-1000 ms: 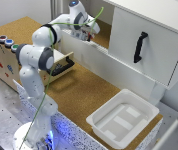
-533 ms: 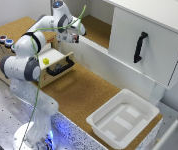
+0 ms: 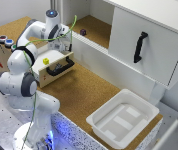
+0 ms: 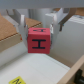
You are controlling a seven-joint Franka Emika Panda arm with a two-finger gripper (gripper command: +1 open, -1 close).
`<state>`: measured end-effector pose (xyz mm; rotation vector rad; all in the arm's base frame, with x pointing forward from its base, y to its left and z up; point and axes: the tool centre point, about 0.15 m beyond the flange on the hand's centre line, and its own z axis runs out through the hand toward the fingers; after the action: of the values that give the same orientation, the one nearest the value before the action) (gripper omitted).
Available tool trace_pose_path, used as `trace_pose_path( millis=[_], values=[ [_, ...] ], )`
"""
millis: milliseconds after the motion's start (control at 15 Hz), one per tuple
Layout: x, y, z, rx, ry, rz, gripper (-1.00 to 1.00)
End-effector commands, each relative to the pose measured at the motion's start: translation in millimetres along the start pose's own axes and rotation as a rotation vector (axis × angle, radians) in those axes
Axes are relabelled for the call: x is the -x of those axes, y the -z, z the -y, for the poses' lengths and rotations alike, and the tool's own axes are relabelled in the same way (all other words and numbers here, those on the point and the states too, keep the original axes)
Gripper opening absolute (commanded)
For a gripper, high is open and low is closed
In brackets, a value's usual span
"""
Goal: Place the pink block in the drawer
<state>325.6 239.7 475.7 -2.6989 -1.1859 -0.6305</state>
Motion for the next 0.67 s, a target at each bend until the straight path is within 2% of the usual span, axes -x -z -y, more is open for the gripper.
trace_pose_path(
  millis=[0,333,467,600],
  values=[
    [-37.1,-61.8,-2.6,-0.054,0.292,0.116,-1.0],
    [-33.5,-110.7,3.8,-0.146,0.559,0.214,-1.0],
    [-31.6,-127.7,4.2,-0.155,0.619,0.233,-1.0],
    [-34.3,-141.6,0.9,-0.201,0.626,0.214,-1.0]
  ],
)
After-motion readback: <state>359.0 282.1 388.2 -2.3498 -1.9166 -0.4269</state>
